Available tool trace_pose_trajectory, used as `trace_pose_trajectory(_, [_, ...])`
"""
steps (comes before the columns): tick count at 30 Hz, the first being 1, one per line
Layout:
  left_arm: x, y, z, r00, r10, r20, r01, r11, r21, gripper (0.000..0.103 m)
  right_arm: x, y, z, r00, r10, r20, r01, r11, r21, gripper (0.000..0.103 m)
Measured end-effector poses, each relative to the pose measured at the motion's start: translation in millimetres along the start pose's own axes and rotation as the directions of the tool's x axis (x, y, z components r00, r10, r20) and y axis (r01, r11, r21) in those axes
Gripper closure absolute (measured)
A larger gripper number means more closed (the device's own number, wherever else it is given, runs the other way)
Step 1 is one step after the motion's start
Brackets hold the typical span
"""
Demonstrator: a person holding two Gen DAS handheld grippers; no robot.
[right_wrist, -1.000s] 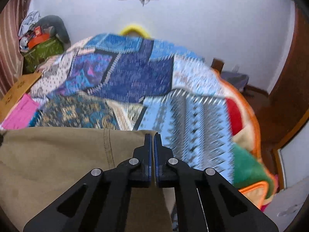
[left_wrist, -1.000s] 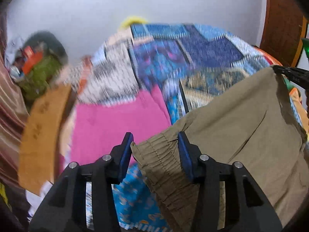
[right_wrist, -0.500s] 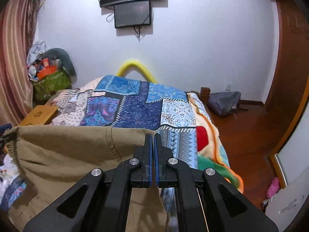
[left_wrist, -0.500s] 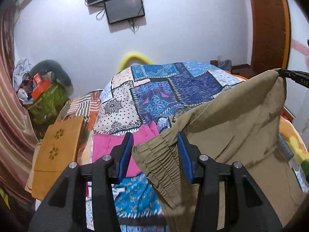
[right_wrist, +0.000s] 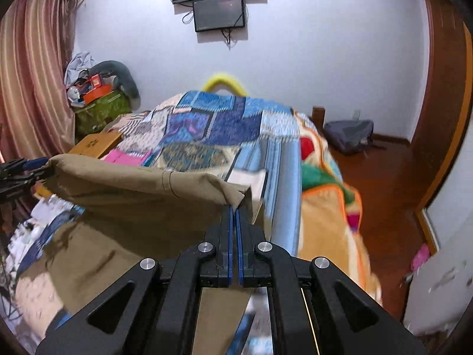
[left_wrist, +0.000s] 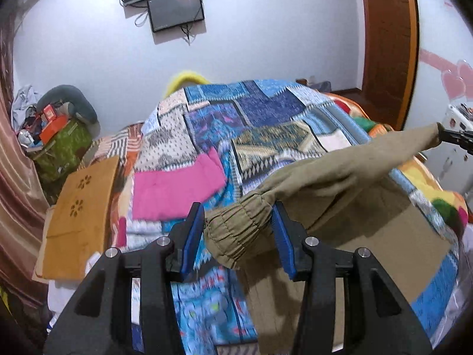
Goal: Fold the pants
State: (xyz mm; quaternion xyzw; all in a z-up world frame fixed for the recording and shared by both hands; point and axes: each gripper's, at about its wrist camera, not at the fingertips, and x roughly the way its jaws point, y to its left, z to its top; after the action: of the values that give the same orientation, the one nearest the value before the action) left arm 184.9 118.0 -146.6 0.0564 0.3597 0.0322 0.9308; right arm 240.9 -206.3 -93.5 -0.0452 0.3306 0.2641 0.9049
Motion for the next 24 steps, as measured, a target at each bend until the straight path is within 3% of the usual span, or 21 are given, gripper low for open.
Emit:
trace_pose_trajectory(4, [0.3, -12.6, -32.7, 0.998, -0.022, -0.058, 0.023, 1.0, 0.012, 0.056, -9.5, 4.9, -36.7, 1.0, -0.015, -0.022, 0.015, 1.0, 0.019, 0.101])
trace_pose_trajectory(8, [2.3, -20.3, -60.7, 0.993, -0.03, -0.112, 0.031, 0.999, 0.015, 0.056, -1.2, 8.3, -76.9, 0.995, -0.015, -0.101, 0.02, 0.999, 0.044, 0.101])
trace_pose_trajectory(15, [0.3, -17.5, -95.9, 0.973, -0.07, -0.218, 0.064, 0.997, -0.036, 0.056, 4.3, 16.4, -112.4, 0.974, -0.022, -0.225, 0.034, 0.998, 0.048, 0.1])
trace_pose_trajectory(18, [-6.5, -10.1, -99.8, 0.968, -0.09, -0.236, 0.075, 0.995, -0.071, 0.056, 1.4, 18.5, -123.2, 0.958, -0.02, -0.286, 0.039, 0.998, 0.058, 0.093])
trace_pose_trajectory(24, [-25.1, -2.6, -79.6, 0.974, -0.102, -0.202, 0.077, 0.989, -0.129, 0.056, -25.7, 33.7, -122.9, 0.973, -0.057, -0.222, 0.062, 0.998, 0.015, 0.07])
